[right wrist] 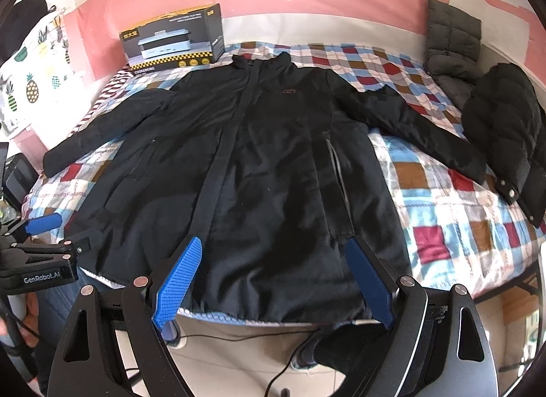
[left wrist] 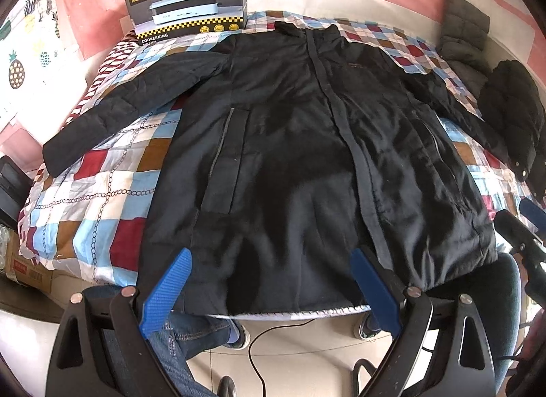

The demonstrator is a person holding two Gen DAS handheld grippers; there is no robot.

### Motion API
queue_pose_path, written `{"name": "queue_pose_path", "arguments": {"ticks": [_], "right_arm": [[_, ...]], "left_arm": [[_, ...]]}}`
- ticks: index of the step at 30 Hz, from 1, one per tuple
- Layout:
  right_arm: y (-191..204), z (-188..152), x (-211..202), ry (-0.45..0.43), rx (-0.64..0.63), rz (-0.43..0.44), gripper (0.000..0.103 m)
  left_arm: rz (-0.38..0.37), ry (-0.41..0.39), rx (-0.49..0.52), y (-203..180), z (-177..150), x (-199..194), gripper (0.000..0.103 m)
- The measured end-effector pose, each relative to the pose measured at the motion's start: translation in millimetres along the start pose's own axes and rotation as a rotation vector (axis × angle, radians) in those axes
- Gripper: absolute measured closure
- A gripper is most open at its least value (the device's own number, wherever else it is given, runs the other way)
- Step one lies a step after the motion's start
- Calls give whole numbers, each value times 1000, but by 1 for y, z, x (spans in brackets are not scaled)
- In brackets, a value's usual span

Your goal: Fold large clothes

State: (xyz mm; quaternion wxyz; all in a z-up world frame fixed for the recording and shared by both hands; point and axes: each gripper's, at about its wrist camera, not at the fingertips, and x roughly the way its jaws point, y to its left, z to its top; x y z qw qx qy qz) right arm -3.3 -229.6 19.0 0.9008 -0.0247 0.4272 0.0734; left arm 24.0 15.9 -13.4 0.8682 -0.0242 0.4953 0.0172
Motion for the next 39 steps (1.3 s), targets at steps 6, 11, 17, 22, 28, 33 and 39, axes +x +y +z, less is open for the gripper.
{"name": "queue_pose_path", "arguments": {"ticks": [6, 11, 17, 22, 28, 33, 39], "right_arm": [[11, 18, 24, -2, -50, 47, 16], [21, 37, 47, -5, -96, 49, 16], [38, 64, 78, -7, -151, 53, 16], [48, 82, 104, 7, -163, 60, 16], [56, 99, 129, 8, -187, 32, 16], [53, 111, 155, 27, -158, 41, 16], [52, 118, 175, 43, -159, 39, 16]], "left_arm": [[3, 5, -63, 29, 17, 22, 7], [15, -9, -147, 64, 33, 41, 7], [65, -43, -248, 111, 55, 63, 16], [70, -50, -332, 155, 74, 89, 16], [104, -57, -463, 210, 92, 113, 16], [73, -104, -613, 256, 97, 130, 16], [-8, -114, -814, 301, 89, 156, 16]]}}
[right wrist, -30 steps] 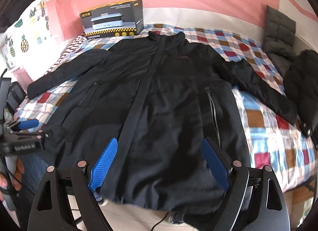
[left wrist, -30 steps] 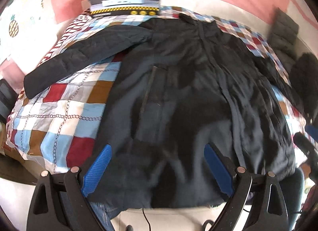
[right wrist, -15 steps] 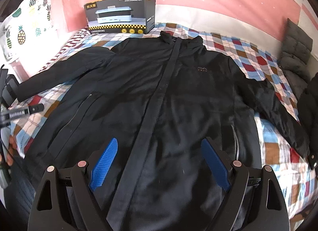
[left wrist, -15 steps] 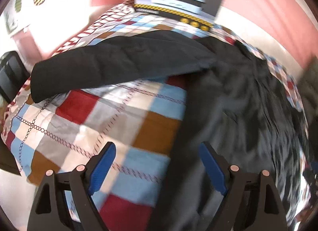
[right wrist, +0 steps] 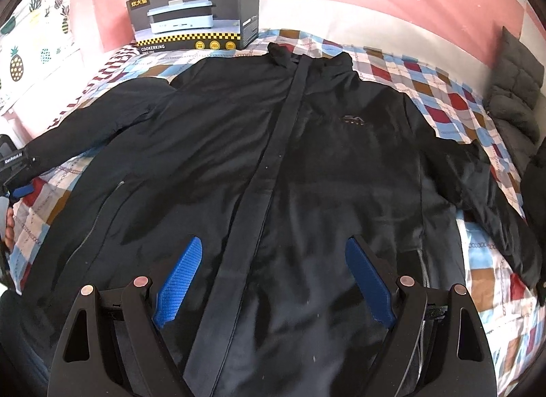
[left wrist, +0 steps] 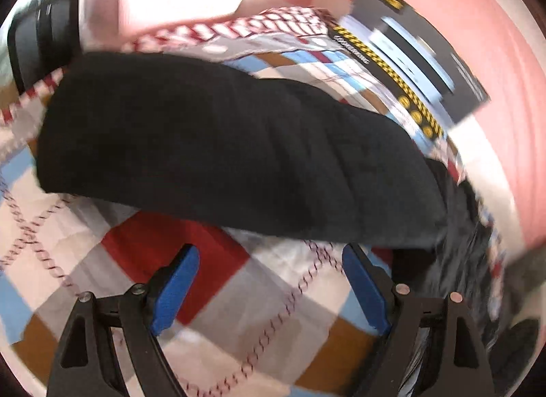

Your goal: Fold large clothes

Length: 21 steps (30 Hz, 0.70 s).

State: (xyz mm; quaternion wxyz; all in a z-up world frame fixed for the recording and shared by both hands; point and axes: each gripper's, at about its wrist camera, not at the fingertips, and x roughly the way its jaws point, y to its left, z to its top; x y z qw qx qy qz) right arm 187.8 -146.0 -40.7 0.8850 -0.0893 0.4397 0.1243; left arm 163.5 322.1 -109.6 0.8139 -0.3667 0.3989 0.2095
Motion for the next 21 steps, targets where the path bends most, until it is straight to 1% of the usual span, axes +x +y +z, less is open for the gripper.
{"name": "queue_pose_path", "arguments": {"ticks": [2, 5, 7, 8, 9, 10, 11, 12, 14, 15, 18, 21], "right_arm": [[-1, 0, 5, 9, 1, 3, 16], [-4, 0, 10, 13, 9, -2, 16], [-10, -1, 13, 18, 32, 3, 16], [-13, -1, 15, 20, 43, 6, 16], [-16, -1, 16, 28, 55, 10, 16], [-19, -1, 18, 33, 64, 9, 16], [-22, -1, 18, 37, 70, 3, 16], [-25, -2, 18, 40, 74, -3, 17], [-30, -3, 17, 45, 76, -15, 17], [-32, -3, 16, 44, 73, -19, 18], [-38, -6, 10, 32, 70, -28, 21], [-46, -8, 4, 22, 87, -22, 21]], "left_arm": [[-13, -13, -68, 9, 7, 6, 16], [-25, -62, -148, 23, 17, 5, 16], [8, -82, -169, 27, 24, 8, 29], [28, -77, -162, 26, 28, 11, 41], [49, -73, -145, 23, 32, 14, 52], [62, -76, -123, 21, 34, 13, 58], [76, -83, -92, 16, 36, 10, 70], [96, -96, -54, 7, 37, 6, 77], [121, -139, 29, -11, 41, -9, 81], [117, -157, 57, -18, 44, -17, 82], [84, -215, 130, -48, 53, -47, 84], [15, -267, 213, -86, 60, -78, 85]]}}
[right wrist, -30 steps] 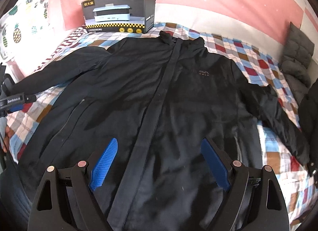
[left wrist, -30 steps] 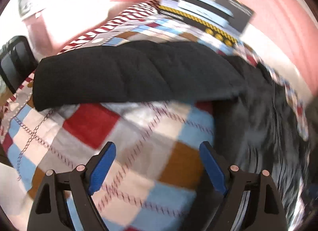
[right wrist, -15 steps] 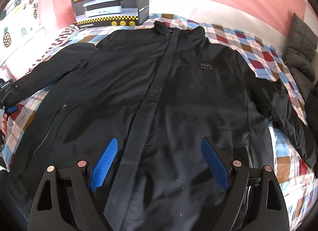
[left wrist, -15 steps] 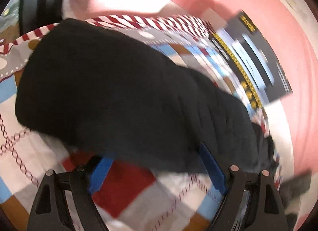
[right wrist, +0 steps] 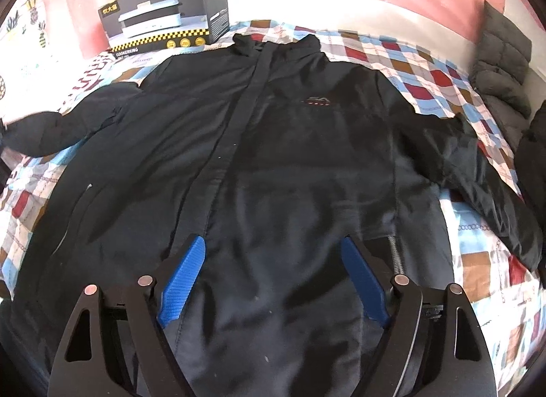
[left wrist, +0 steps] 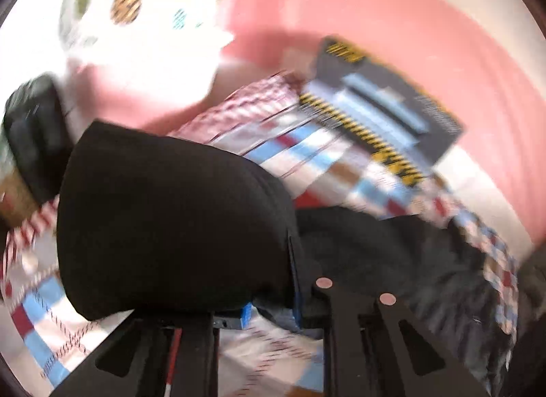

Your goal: Fold large clothes

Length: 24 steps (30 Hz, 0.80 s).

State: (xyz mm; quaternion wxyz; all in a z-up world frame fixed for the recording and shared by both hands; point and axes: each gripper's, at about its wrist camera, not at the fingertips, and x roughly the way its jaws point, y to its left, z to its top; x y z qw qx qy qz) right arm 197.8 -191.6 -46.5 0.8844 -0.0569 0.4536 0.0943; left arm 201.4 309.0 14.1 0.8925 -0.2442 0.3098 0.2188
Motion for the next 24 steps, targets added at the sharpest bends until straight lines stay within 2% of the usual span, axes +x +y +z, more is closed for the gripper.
{"name": "queue_pose_path", "arguments": {"ticks": [5, 7, 11, 14, 18, 21, 24], "right_arm": [[-18, -6, -9, -18, 23, 4, 21], [-26, -9, -13, -33, 31, -3, 27], [-45, -16, -17, -38, 71, -3, 27], [-63, -22, -12, 3, 121, 36, 27], [-87, -31, -7, 39, 196, 80, 27], [-100, -34, -6, 35, 218, 49, 27], [-113, -36, -3, 39, 241, 42, 27]], "left_arm": [[-142, -77, 156, -86, 29, -38, 85], [-210, -86, 207, -123, 32, -50, 85], [-322, -75, 304, -198, 27, -55, 85], [-394, -30, 378, -251, 6, -47, 85], [-462, 75, 460, -309, -37, -21, 85], [-477, 161, 525, -346, -74, 5, 85], [-457, 235, 587, -371, -112, 36, 84]]}}
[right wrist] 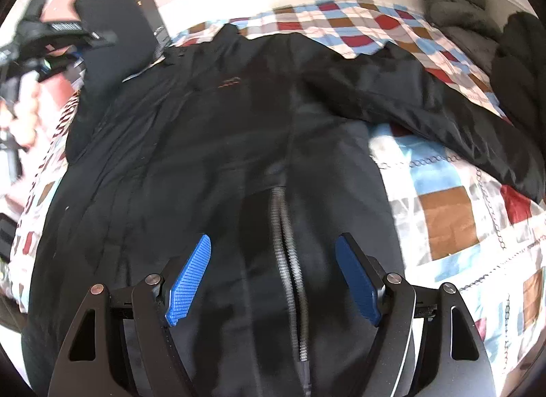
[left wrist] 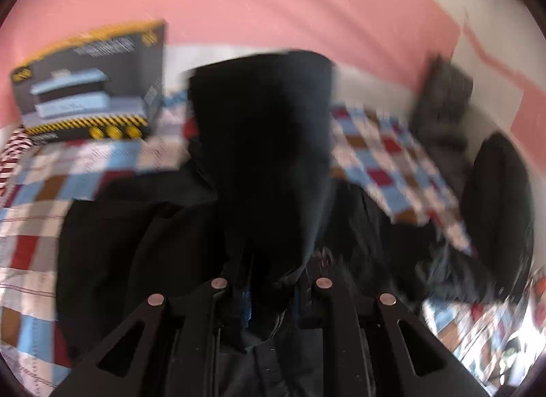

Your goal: Fold large clothes

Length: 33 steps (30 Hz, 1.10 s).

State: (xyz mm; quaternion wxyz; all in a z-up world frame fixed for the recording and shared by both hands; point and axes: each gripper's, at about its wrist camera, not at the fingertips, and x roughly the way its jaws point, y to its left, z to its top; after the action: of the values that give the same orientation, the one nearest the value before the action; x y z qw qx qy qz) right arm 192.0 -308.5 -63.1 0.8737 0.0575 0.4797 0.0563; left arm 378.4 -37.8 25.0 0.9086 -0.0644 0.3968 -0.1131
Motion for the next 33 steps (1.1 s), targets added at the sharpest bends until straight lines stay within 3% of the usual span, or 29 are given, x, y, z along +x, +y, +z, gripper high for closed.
{"name": "queue_pose_path", "arguments": {"ticks": [2, 6, 11, 17, 20, 23, 25, 27, 30, 33], "right_arm": [[-7, 2, 2, -4, 11, -8, 27], [-16, 8, 8, -5, 22, -14, 27], [-21, 24, 14, -25, 43, 9, 27], [-17, 56, 19, -68, 84, 84, 27], [-9, 77, 29, -81, 104, 138, 27], [1, 100, 48, -77, 104, 180, 27], [9, 118, 67, -67, 115, 221, 27], [19, 135, 92, -41, 117, 250, 31], [33, 152, 126, 27, 92, 267, 95], [27, 159, 118, -19, 97, 256, 97]], "left_arm": [[0, 51, 19, -13, -14, 21, 76], [-109, 183, -2, -27, -37, 56, 40], [-245, 203, -13, -38, -47, 46, 30], [-355, 129, -20, -16, -36, -8, 29], [-256, 26, -25, 27, -27, -32, 29], [-51, -6, -103, 90, -19, -35, 31], [48, 5, -174, 134, -18, -32, 38], [120, 17, -218, 167, -19, -26, 55], [156, 47, -257, 197, -23, -10, 77], [131, 54, -265, 205, -24, 3, 82]]}}
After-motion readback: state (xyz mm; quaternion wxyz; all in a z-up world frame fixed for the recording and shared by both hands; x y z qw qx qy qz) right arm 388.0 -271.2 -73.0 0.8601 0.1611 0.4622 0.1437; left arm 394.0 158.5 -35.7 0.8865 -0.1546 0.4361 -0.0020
